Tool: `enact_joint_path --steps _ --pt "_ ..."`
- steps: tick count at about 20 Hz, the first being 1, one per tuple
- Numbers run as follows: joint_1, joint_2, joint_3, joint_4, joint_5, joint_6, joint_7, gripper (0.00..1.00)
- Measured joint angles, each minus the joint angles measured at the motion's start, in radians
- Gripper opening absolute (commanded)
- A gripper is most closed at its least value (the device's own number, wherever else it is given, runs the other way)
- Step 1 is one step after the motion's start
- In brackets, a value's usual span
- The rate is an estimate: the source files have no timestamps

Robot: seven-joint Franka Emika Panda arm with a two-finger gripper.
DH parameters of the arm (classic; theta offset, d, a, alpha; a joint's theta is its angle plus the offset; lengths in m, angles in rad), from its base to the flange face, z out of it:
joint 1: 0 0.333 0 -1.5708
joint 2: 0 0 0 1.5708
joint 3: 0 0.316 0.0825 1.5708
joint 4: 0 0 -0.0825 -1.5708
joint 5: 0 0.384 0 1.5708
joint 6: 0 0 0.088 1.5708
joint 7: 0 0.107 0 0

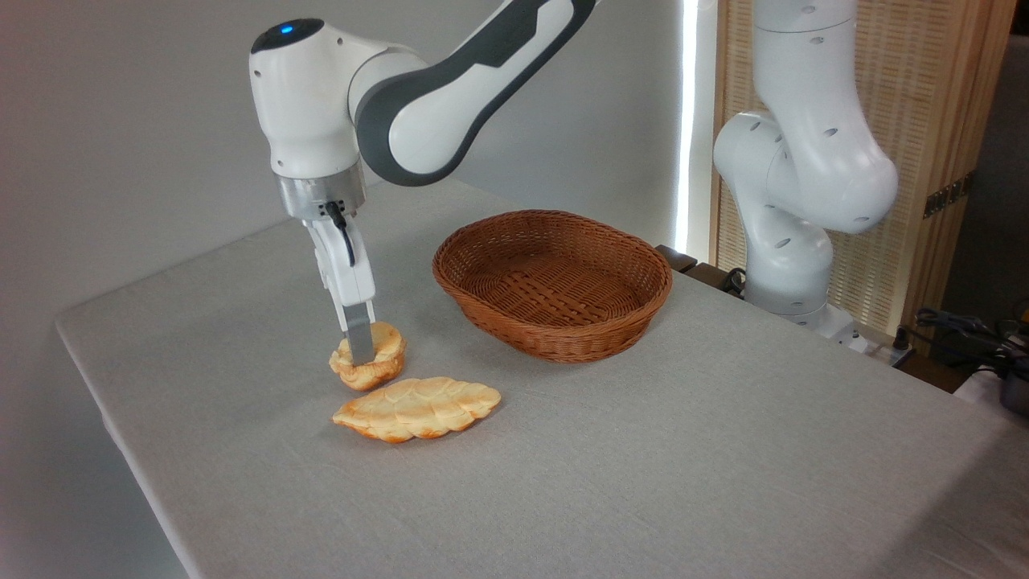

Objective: Put bread into the basket
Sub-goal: 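Lift the small round pastry and carry it over the wicker basket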

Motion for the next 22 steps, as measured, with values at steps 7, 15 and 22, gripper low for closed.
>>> enact_joint_path --steps 7,15,22 --pt "-0.004 -0.099 -0.01 0.028 -0.036 -0.147 -0.002 0.34" --pt "-0.005 -0.163 -0.024 0.087 -0.097 -0.475 -0.101 0.39" --pt "-0.007 -0.158 -0.079 0.085 -0.139 -0.706 -0.223 1.0"
